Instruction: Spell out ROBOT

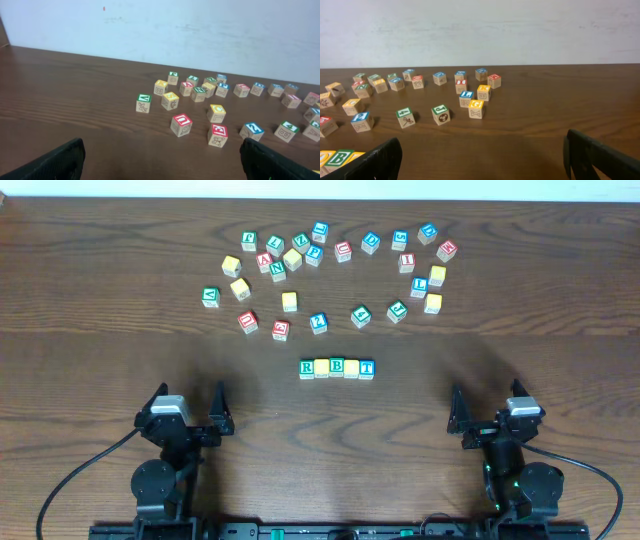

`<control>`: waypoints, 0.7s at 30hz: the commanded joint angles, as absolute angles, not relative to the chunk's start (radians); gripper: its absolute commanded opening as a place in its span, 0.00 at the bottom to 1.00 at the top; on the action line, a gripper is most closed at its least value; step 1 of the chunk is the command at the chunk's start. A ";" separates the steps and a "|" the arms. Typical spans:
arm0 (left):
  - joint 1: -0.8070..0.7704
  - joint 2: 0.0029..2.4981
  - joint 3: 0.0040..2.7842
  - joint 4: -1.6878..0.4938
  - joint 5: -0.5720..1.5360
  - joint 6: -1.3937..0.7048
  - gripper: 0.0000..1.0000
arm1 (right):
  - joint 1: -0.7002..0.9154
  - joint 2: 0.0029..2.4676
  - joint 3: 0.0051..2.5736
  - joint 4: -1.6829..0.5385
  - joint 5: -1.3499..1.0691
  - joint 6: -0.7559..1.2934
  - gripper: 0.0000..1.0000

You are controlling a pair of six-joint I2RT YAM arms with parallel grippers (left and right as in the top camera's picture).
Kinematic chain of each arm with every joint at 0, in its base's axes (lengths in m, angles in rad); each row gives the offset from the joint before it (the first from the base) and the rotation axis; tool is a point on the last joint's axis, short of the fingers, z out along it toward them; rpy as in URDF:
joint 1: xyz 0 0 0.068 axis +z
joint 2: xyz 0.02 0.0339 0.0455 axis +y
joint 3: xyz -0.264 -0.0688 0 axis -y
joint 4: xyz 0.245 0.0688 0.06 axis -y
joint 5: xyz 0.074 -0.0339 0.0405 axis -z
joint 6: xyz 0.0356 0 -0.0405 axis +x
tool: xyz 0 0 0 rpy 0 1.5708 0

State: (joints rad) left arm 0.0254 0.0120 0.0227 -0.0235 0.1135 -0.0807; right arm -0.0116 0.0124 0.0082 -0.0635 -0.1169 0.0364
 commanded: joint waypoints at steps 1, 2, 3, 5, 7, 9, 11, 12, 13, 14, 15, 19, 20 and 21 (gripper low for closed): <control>0.030 0.001 0.004 -0.047 0.082 -0.114 0.98 | -0.007 0.006 0.006 -0.067 -0.115 0.021 0.99; 0.030 0.001 0.004 -0.052 0.077 -0.115 0.98 | -0.007 0.007 0.006 -0.067 -0.115 0.021 0.99; 0.030 0.001 0.004 -0.064 0.068 -0.126 0.98 | -0.007 0.006 0.006 -0.067 -0.115 0.021 0.99; 0.030 0.001 0.004 -0.066 0.047 -0.145 0.98 | -0.007 0.007 0.006 -0.067 -0.115 0.021 0.99; 0.030 0.001 0.004 -0.066 0.044 -0.144 0.98 | -0.007 0.006 0.006 -0.067 -0.115 0.021 0.99; 0.030 0.001 0.004 -0.067 0.045 -0.143 0.98 | -0.007 0.007 0.006 -0.067 -0.115 0.021 0.99; 0.030 0.001 0.004 -0.067 0.063 -0.106 0.98 | -0.007 0.007 0.006 -0.067 -0.115 0.021 0.99; 0.030 0.001 0.004 -0.066 0.069 -0.085 0.98 | -0.007 0.007 0.006 -0.067 -0.115 0.021 0.99; 0.030 0.001 0.004 -0.066 0.069 -0.074 0.98 | -0.007 0.007 0.006 -0.067 -0.115 0.021 0.99; 0.030 0.001 0.004 -0.067 0.067 -0.068 0.98 | -0.007 0.007 0.006 -0.067 -0.115 0.021 0.99; 0.030 0.001 0.004 -0.066 0.066 -0.062 0.98 | -0.007 0.007 0.006 -0.067 -0.115 0.021 0.99; 0.030 0.001 0.004 -0.067 0.063 -0.040 0.98 | -0.007 0.007 0.006 -0.067 -0.115 0.021 0.99; 0.030 0.001 0.004 -0.067 0.062 -0.037 0.98 | -0.007 0.007 0.006 -0.067 -0.115 0.021 0.99; 0.030 0.001 0.004 -0.067 0.062 -0.028 0.98 | -0.007 0.007 0.006 -0.067 -0.115 0.021 0.99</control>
